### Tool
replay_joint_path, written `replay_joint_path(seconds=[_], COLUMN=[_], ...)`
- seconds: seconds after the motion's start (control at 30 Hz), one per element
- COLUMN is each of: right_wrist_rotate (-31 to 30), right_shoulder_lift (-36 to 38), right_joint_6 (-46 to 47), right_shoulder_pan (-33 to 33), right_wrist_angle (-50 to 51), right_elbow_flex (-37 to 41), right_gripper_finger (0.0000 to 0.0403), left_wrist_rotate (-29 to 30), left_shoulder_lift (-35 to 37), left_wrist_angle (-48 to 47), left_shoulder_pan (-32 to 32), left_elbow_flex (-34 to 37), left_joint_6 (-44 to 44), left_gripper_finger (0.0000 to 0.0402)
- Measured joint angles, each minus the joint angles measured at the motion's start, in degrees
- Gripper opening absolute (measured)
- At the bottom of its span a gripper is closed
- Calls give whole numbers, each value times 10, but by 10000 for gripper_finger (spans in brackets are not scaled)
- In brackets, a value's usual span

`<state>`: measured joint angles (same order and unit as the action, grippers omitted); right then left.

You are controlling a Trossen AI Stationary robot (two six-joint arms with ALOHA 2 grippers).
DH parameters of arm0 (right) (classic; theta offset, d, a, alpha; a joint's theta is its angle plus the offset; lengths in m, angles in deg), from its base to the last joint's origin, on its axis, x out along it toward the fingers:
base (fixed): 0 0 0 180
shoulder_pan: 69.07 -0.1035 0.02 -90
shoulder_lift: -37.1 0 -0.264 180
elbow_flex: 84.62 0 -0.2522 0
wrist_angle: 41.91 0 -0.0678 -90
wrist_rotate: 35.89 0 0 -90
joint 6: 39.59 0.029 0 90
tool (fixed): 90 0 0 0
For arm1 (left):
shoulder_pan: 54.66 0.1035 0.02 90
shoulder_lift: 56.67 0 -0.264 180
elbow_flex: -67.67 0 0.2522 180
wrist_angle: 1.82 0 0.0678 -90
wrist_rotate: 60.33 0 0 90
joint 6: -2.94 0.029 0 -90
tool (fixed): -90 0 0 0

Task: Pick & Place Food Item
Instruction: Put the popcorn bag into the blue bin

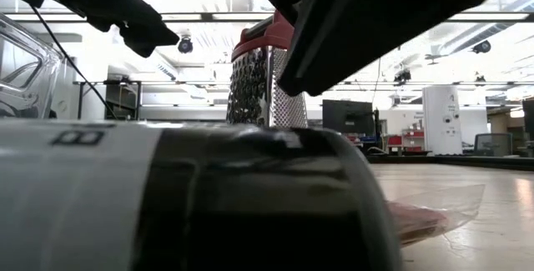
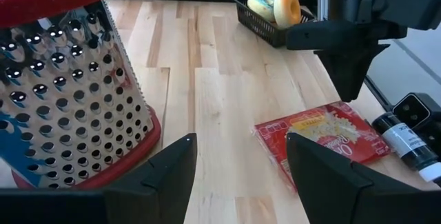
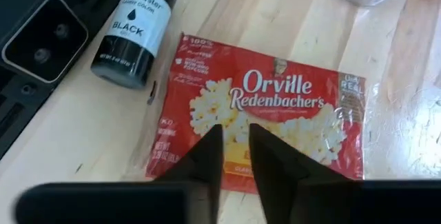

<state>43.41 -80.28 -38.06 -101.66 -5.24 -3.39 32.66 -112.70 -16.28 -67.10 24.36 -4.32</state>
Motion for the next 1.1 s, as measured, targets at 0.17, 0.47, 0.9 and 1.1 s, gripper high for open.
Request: replay_joint_path(seconds=[0.17,0.47,0.9,1.1], right_wrist_rotate=[0,16,68,65], right_shoulder_lift=[0,-51,-66,-65], right_joint_6=[-2,-5,8,24], right_shoulder_pan=[5,22,39,45], right_wrist_angle=[-9,-5,38,81], right_elbow_flex=[0,-14,-28,-30], right_gripper_finger=[11,8,7,7], left_wrist_rotate=[0,0,0,0], left_shoulder_lift=[0,0,0,0], left_wrist_angle=[1,2,3,3], left_shoulder_pan=[0,0,0,0], left_elbow_flex=[-3,-3,-4,-4], left_joint_6=[6,8,11,13], left_gripper_finger=[227,227,227,227])
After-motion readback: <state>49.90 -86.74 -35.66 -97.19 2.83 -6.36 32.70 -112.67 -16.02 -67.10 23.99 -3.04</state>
